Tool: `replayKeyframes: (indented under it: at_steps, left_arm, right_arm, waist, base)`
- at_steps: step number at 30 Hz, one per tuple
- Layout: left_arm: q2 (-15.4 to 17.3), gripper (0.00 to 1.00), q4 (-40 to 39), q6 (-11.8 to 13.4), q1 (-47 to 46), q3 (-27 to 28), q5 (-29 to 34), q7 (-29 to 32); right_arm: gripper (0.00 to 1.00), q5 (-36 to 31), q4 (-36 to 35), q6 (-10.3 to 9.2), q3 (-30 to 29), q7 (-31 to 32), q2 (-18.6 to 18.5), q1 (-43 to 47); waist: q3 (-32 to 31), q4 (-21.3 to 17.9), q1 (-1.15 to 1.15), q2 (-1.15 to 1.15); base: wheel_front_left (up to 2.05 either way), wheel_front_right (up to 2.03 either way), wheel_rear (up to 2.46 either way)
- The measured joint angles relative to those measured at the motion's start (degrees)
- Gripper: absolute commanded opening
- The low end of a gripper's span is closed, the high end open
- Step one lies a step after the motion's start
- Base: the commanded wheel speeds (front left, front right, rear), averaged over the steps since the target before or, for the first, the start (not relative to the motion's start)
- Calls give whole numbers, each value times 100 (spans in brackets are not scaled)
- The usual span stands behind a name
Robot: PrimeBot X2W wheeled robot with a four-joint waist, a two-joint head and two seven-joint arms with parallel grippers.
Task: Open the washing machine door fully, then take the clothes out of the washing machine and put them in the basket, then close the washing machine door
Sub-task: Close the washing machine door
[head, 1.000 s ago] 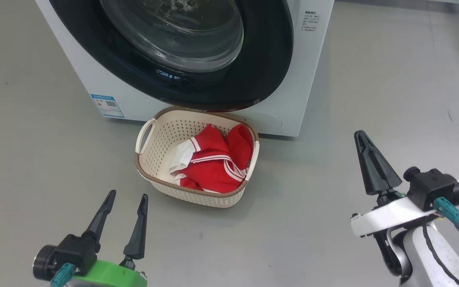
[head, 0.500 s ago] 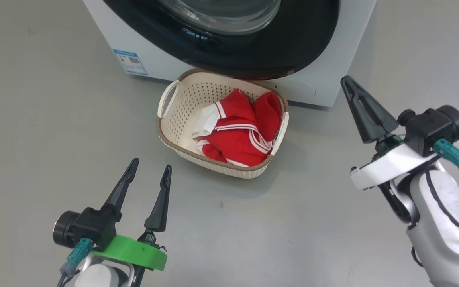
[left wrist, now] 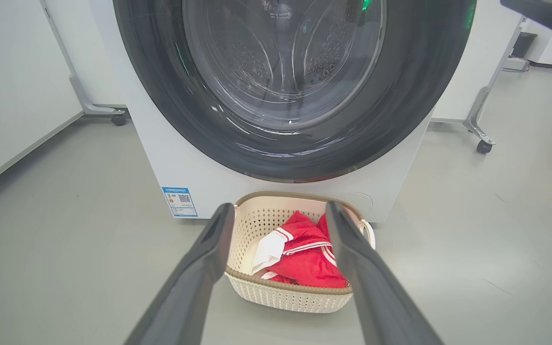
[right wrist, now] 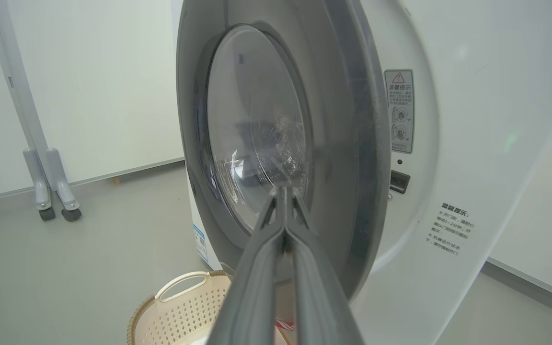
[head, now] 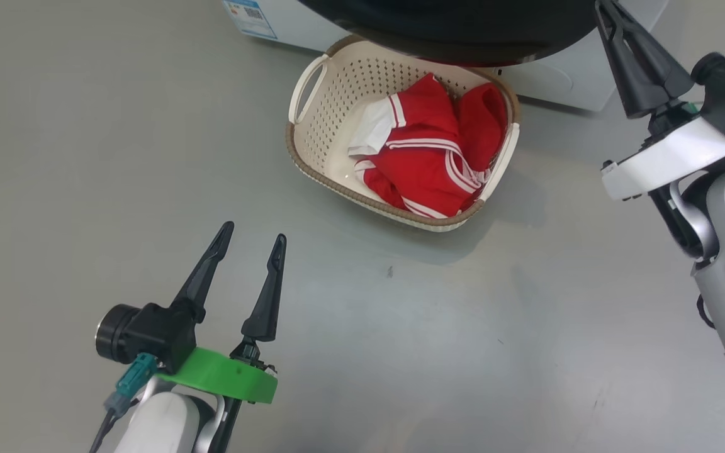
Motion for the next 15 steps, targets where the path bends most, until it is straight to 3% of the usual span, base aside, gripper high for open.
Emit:
replayKeyframes:
  at_steps: [15]
  left_arm:
    - [-96, 100, 21, -52, -383, 25, -74, 0]
  right_arm:
    - [0, 237, 402, 0, 111, 87, -611, -946]
  waist:
    - [785, 396, 0, 0]
  base:
    - [0, 0, 0]
